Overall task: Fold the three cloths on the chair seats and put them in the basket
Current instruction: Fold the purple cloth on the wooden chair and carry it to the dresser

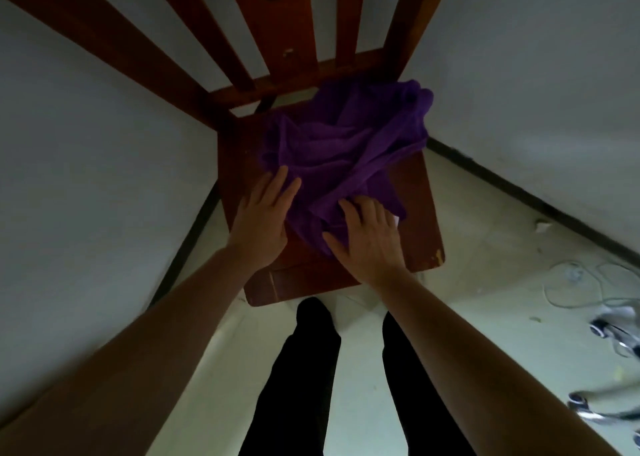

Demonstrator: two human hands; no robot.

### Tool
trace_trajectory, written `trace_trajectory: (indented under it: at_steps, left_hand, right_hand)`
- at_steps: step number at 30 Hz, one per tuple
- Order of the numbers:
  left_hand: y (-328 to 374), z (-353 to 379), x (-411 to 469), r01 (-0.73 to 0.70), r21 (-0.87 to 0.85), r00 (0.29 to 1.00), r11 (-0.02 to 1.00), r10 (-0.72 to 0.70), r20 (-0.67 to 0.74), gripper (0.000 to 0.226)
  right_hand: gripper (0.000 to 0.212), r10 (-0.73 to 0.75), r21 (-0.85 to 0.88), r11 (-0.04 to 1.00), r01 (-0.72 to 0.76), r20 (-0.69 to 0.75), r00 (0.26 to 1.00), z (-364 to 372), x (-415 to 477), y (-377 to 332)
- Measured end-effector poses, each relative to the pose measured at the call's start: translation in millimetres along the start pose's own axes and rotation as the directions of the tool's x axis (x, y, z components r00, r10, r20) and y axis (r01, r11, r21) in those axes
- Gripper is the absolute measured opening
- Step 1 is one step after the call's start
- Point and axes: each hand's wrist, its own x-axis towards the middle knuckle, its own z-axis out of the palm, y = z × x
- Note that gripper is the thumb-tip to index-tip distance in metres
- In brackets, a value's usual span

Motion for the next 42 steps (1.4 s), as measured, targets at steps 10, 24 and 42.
trace_trajectory:
  at_steps: [10, 24, 42]
  left_hand:
    - [-9.2, 28.6, 22.6, 0.080, 0.110, 0.994, 0.991, -0.087, 0.061, 0.067]
    - [25.9, 59.1, -24.9, 0.208, -0.042, 0.879, 0.977, -0.206, -0.431, 0.030]
    - [19.5, -59.2, -26.9, 0.315, -0.110, 0.753, 0.943, -0.319, -0.575, 0.072]
  right_hand:
    - [0.032, -0.035, -0.087, 0.995, 0.044, 0.099, 0.994, 24.5, -26.8, 26.1]
    - [0.028, 0.420, 0.478, 0.822, -0.310, -0.142, 0.896, -8.6, -41.2, 94.5]
    - [0.035, 0.170, 0.512, 0.849, 0.134, -0.503, 0.847, -127.6, 0.5, 76.7]
